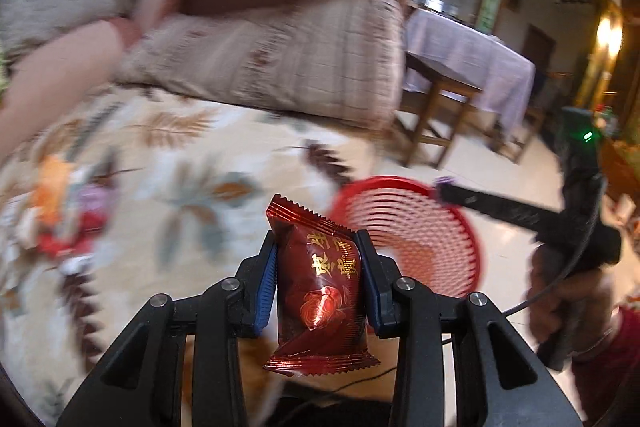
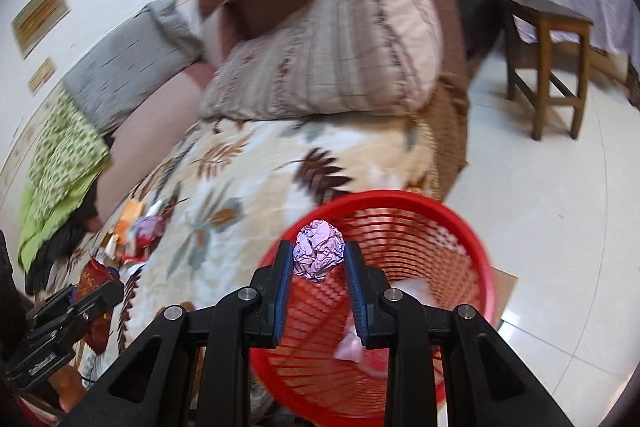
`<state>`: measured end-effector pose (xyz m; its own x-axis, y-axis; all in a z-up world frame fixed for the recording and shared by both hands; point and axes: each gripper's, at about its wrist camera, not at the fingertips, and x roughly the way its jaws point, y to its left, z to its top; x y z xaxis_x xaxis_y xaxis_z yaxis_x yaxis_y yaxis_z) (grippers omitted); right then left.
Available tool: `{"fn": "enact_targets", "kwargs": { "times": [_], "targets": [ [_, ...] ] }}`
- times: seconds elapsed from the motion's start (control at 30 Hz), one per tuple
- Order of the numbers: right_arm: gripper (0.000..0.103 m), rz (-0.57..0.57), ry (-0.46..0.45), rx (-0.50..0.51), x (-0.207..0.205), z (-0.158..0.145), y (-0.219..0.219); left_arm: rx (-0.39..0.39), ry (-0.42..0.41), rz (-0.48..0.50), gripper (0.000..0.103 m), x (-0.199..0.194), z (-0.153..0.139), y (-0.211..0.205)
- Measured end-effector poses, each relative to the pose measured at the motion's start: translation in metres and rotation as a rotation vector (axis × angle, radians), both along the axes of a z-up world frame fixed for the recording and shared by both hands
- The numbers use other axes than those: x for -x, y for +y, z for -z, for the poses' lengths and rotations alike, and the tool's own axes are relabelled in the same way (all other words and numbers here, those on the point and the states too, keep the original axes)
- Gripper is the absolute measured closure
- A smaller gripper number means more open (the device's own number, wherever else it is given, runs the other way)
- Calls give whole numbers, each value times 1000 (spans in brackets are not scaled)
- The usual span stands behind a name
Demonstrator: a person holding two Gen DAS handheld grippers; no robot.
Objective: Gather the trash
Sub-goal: 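Carry both items to the red basket and open both tools, then grasp the teal packet with the right tool while the left tool grasps the red box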
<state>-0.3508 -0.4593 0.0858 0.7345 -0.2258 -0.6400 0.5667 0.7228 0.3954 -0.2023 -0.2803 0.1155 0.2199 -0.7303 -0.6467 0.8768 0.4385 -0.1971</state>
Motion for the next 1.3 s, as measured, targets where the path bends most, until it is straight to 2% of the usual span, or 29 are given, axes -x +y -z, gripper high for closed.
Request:
{"fn": "enact_targets", "kwargs": {
  "times": [0.07, 0.13, 0.17, 0.2, 0.27, 0.47, 0.77, 0.9, 1.0, 1.1, 1.17, 1.2, 1.23, 1.3],
  "targets": [
    [74, 15, -14, -23, 6, 3, -10, -10, 8, 29, 67, 8, 1, -25],
    [64, 35, -10, -32, 9, 5, -17, -32, 25, 56, 57, 13, 4, -46],
    [59, 42, -18, -39, 12, 6, -21, -43, 34, 59, 44, 13, 6, -52],
    [56, 49, -22, -42, 11, 6, -23, -54, 39, 55, 39, 13, 8, -55],
    [49, 64, -35, -48, 14, 6, -27, -49, 32, 45, 39, 13, 7, -56],
    [48, 22, -36, -67, 6, 10, -21, -49, -1, -30, 39, -4, 6, -19],
    [47, -180, 6, 1, -49, -1, 44, -60, -57, -343, 38, -59, 14, 84],
    [47, -267, 26, 19, -81, -1, 76, -60, -47, -522, 37, -103, 24, 137],
    [46, -329, 50, 38, -109, -1, 101, -27, 5, -630, 37, -134, 30, 172],
    [46, -401, 72, 41, -144, -2, 126, -11, 3, -800, 37, -163, 42, 212],
    [46, -427, 88, 35, -166, -2, 138, -67, -21, -954, 37, -184, 58, 234],
    [46, -442, 95, 24, -179, -1, 145, -82, 2, -983, 37, -190, 63, 241],
    [46, -457, 97, 4, -198, 0, 152, -75, 72, -1013, 37, -201, 70, 251],
    [46, -454, 98, -34, -228, 2, 161, -40, 146, -1048, 37, -213, 77, 265]
  ]
}}
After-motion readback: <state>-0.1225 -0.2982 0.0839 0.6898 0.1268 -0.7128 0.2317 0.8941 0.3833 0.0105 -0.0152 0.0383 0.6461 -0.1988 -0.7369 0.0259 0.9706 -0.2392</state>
